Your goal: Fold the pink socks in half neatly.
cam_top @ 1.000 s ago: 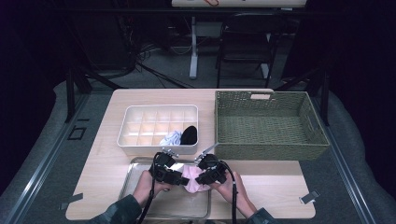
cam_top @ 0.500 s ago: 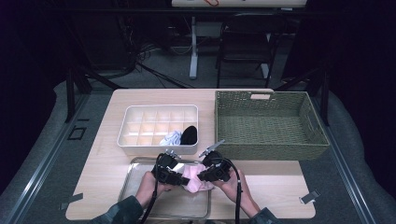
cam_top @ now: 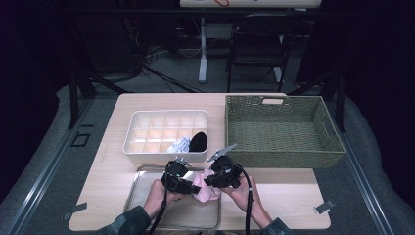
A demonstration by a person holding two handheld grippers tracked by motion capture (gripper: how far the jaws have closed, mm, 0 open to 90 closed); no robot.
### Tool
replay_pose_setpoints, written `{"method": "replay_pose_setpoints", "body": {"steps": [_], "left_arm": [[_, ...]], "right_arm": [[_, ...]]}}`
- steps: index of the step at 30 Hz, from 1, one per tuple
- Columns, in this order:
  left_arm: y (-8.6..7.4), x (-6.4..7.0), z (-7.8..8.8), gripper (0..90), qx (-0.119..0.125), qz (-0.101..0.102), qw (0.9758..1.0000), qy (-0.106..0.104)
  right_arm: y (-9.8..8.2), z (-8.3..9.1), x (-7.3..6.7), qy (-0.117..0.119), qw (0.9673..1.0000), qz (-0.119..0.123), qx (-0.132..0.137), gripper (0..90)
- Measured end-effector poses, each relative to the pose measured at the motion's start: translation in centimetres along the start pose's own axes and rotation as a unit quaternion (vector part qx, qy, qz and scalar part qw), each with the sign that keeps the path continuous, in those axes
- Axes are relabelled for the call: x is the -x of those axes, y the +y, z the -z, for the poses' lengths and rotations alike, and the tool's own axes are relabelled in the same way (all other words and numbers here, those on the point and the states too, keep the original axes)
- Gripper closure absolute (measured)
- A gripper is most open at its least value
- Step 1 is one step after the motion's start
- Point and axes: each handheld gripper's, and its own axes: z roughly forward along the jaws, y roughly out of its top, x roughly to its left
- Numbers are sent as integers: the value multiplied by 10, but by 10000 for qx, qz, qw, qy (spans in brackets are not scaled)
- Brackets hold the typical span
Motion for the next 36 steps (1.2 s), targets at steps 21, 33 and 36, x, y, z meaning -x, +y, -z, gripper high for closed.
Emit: {"method": "replay_pose_setpoints", "body": {"steps": [21,33,36], "left_arm": [[0,2,2,583,-84,19,9999,-108],[-4,4,25,478,132,29,9999,12],[-1,6,28,476,238,-28,9997,19]], "right_arm": [[7,-25,3,398,9988,-246,-135,826],[-2,1,17,337,9983,-480,43,704],[-7,3,21,228,9981,-565,9,703]]}}
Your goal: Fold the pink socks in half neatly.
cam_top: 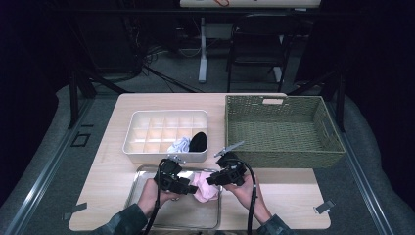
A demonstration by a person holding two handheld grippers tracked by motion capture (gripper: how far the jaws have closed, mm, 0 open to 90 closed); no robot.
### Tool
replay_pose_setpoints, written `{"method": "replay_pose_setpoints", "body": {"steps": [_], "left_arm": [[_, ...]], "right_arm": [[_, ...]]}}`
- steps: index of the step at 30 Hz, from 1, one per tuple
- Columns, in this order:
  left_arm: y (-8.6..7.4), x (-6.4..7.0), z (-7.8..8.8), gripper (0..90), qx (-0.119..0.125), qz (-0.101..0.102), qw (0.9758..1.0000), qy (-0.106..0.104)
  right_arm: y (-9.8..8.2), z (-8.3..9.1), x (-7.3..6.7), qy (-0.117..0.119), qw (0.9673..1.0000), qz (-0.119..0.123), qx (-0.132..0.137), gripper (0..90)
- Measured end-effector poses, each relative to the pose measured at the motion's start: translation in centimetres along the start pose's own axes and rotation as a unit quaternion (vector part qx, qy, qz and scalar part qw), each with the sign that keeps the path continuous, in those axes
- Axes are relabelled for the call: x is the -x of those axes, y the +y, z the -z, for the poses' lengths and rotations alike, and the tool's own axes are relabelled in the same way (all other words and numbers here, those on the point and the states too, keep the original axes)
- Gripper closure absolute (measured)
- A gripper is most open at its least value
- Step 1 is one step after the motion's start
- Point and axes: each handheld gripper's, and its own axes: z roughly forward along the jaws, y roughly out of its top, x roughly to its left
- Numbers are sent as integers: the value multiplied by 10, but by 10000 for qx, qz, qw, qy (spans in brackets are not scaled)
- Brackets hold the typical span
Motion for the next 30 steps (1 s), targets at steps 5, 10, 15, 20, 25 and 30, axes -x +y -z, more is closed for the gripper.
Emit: {"method": "replay_pose_setpoints", "body": {"steps": [5,10,15,20,25,30], "left_arm": [[5,0,-3,462,94,77,9999,-36],[9,-8,-11,466,-12,159,9999,-36],[7,-9,-16,516,-127,183,9997,-20],[4,-8,-23,590,-213,186,9996,-16],[3,-9,-25,665,-232,142,9996,-51],[2,-9,-26,715,-234,76,9997,-51]], "right_arm": [[-12,-2,7,-186,9995,-158,-198,691],[-20,-6,12,-236,9984,-416,-299,679],[-21,-12,14,-165,9977,-447,-476,662],[-22,-20,16,-88,9969,-489,-603,659],[-21,-23,14,-132,9969,-425,-648,712],[-20,-24,13,-162,9969,-336,-697,754]]}}
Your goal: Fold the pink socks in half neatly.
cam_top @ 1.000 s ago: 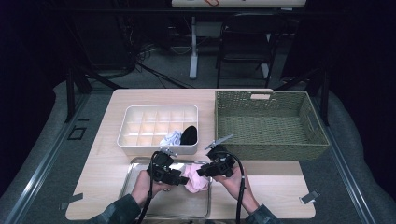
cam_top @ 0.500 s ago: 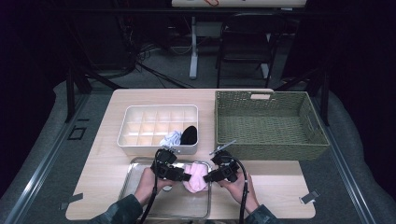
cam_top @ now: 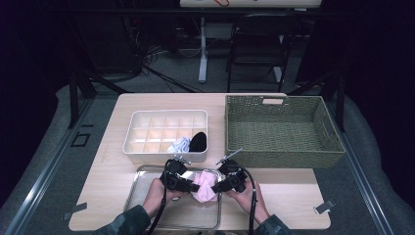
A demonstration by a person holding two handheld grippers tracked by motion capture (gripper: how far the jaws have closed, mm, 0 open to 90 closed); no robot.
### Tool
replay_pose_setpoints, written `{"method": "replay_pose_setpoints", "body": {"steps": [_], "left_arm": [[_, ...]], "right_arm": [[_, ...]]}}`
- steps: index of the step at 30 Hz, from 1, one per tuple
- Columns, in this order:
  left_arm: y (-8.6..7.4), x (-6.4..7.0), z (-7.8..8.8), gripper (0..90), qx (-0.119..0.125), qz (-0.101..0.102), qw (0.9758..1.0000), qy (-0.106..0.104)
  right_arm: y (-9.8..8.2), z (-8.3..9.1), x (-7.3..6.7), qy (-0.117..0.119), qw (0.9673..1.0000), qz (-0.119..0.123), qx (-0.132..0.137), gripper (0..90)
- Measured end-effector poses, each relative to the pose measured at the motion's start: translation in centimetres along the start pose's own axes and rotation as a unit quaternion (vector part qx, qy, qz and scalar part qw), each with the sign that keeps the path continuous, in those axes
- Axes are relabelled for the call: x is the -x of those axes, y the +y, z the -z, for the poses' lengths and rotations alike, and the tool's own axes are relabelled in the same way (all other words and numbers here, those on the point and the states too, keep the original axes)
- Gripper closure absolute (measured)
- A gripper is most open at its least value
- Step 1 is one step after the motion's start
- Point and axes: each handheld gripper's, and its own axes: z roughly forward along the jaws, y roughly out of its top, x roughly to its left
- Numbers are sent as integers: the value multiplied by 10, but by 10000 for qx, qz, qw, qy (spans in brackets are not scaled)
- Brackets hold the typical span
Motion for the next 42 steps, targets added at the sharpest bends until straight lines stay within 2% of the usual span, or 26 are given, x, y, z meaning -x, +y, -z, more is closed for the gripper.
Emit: {"method": "replay_pose_setpoints", "body": {"steps": [2,3,4,7,9,12,13,15,19,20,21,22,23,26,33,35,39,40,42], "left_arm": [[0,0,0,734,-1,-14,10000,4],[0,0,0,734,-4,-5,10000,-4],[0,0,-1,743,-8,-6,10000,-9],[0,1,-3,769,-1,-50,10000,-5],[0,2,-3,775,-1,-95,10000,21],[0,1,-3,779,15,-95,10000,4],[0,1,-2,779,22,-113,9999,8],[0,0,-2,779,35,-105,9999,2],[0,2,-3,779,99,-76,9999,24],[0,2,-4,779,125,-72,9999,43],[0,3,-4,778,148,-81,9998,58],[0,4,-4,778,152,-93,9998,69],[-1,4,-4,778,163,-79,9998,65],[-1,4,-6,778,191,-51,9998,19],[0,6,-11,776,263,-81,9996,-67],[-1,5,-11,772,276,-38,9996,-90],[0,2,-8,733,193,-166,9995,-170],[0,1,-6,713,166,-143,9996,-205],[-1,-1,0,671,168,-83,9995,-269]], "right_arm": [[0,0,0,9,10000,-3,-9,765],[0,-2,0,51,10000,-46,45,788],[0,-1,0,37,10000,9,-3,808],[0,-2,2,65,10000,-38,-9,865],[0,-1,2,88,9999,-131,53,875],[0,2,3,116,9999,-55,8,878],[0,3,2,189,9997,-140,107,879],[0,6,1,250,9993,-159,209,880],[1,13,-1,309,9992,-73,251,880],[1,14,-3,347,9985,-120,398,882],[1,14,-3,347,9985,-120,398,882],[1,16,-3,328,9988,-54,366,882],[2,18,-5,387,9977,-66,554,883],[3,22,-7,341,9980,56,533,884],[8,22,-16,359,9964,248,733,885],[9,21,-19,337,9966,333,681,884],[9,15,-20,345,9966,381,650,883],[9,15,-18,326,9969,410,593,884],[8,16,-15,316,9968,355,641,883]]}}
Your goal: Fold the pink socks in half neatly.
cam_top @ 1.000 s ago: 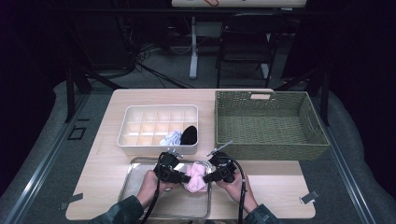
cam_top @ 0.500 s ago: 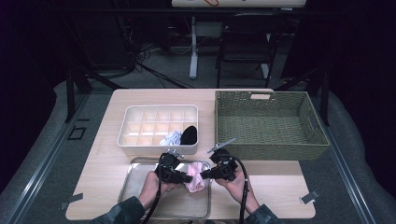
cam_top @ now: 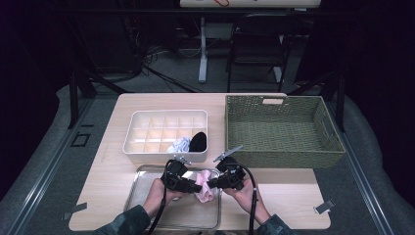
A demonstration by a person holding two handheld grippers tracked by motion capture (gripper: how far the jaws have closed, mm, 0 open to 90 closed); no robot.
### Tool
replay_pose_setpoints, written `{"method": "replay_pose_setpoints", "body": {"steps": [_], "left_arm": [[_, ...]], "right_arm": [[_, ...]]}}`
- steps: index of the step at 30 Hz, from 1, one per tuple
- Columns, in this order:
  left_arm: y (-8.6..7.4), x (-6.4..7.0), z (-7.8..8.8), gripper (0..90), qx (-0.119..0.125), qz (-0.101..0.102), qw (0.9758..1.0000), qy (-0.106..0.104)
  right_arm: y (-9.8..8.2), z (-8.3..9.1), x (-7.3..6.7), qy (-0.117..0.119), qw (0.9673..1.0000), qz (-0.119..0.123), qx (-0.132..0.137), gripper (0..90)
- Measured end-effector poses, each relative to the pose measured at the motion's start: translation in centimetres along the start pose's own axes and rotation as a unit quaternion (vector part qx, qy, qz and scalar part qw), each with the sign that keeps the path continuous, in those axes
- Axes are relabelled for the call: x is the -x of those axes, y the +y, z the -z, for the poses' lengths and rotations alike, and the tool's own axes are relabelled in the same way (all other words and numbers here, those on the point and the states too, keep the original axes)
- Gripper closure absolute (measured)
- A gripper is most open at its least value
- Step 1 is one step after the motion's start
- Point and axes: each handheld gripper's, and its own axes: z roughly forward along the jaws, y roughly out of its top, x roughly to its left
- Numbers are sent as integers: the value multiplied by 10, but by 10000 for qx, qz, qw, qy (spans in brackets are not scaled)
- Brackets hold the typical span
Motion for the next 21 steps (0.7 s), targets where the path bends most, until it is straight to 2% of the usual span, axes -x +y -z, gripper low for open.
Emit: {"method": "replay_pose_setpoints", "body": {"steps": [4,8,12,13,15,18,21], "left_arm": [[-2,-1,3,664,49,6,10000,8],[-2,-4,-3,753,123,79,9999,35],[2,-3,-11,778,205,142,9997,28],[3,-3,-13,781,201,105,9997,49],[3,-1,-14,782,203,81,9997,56],[3,-1,-14,771,189,74,9998,56],[4,-3,-13,730,84,70,9999,-51]], "right_arm": [[0,3,1,-5,10000,-1,3,883],[2,6,-2,-81,9999,115,-18,881],[4,8,-4,-150,9997,186,19,881],[4,8,-4,-198,9996,202,12,881],[4,6,-6,-199,9996,189,64,880],[5,0,-7,-206,9995,240,-23,879],[4,-6,-7,-211,9994,274,-69,878]]}}
